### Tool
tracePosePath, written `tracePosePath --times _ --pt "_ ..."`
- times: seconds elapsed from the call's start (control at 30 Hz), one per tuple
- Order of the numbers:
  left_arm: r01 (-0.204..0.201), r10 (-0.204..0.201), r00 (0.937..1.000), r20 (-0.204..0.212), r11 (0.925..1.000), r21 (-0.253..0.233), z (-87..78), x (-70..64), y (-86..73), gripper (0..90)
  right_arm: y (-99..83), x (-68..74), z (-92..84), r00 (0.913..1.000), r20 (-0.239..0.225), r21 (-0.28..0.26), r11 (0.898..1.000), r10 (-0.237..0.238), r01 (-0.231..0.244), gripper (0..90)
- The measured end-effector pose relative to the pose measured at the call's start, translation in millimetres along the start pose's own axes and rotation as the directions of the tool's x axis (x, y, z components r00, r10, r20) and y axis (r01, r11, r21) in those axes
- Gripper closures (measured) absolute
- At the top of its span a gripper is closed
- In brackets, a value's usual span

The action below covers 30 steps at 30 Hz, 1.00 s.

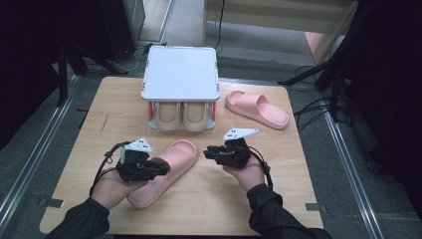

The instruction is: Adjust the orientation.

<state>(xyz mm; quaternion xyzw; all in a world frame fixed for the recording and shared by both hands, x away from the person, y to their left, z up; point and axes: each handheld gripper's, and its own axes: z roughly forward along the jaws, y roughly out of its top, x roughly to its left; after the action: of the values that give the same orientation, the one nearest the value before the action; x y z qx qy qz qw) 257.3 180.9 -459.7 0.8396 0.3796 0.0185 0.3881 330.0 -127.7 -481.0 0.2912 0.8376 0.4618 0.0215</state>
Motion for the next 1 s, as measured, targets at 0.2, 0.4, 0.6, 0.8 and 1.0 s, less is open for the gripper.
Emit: tracePosePath --times 0.2,0.4,0.6,0.8,1.0 --pt "0.022 -0.022 0.9998 -0.002 0.9997 -0.008 -16.0 12.7 -4.5 82.8 0.5 6.0 6.4 0.9999 -0.01 0.001 1.0 -0.001 0.001 81.8" --pt "0.063 -0.063 0.9967 -0.052 0.998 0.008 -14.3 38.5 -11.2 87.1 -1.2 15.8 17.6 0.9995 -0.03 0.021 1.0 -0.01 0.011 86.3" --pt "0.101 -0.098 0.9909 -0.092 0.9941 0.037 -4.3 61.7 -18.5 88.3 -9.4 30.9 37.5 0.9971 -0.068 0.061 0.997 -0.035 0.039 90.0" --pt "0.14 -0.135 0.9871 -0.086 0.9885 0.056 3.1 74.9 -24.4 88.2 -15.3 40.3 54.7 0.996 -0.087 0.09 0.996 -0.019 0.027 90.0" --pt "0.152 -0.146 0.9871 -0.066 0.9843 0.09 11.2 75.7 -27.1 88.8 -19.4 39.5 65.0 0.9963 -0.085 0.11 0.994 -0.015 0.025 90.0"
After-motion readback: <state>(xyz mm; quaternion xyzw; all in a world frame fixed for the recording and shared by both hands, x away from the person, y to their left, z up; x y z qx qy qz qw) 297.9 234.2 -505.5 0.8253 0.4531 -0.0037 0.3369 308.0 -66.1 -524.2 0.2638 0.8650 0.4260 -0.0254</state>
